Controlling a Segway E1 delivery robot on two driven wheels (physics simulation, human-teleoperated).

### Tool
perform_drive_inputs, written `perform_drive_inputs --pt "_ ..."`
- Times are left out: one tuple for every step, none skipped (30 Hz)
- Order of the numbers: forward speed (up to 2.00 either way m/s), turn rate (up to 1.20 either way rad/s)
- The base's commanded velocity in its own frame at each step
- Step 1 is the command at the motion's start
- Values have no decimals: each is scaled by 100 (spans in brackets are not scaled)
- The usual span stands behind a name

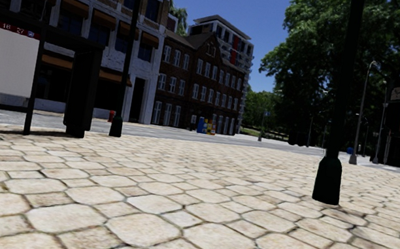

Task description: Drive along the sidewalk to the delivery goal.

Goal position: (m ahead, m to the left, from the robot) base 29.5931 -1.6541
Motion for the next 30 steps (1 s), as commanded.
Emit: perform_drive_inputs --pt "176 96" --pt "176 96" --pt "176 96" --pt "176 96" --pt "177 96" --pt "177 96" --pt "177 96" --pt "179 96" --pt "180 96" --pt "180 96" --pt "180 96" --pt "180 96" --pt "180 96" --pt "180 96" --pt "180 96" --pt "181 96" --pt "181 96" --pt "181 96" --pt "181 96" --pt "181 96" --pt "181 96" --pt "181 96" --pt "182 97" --pt "182 97" --pt "182 97" --pt "182 97" --pt "182 97" --pt "182 97" --pt "182 97" --pt "182 97"
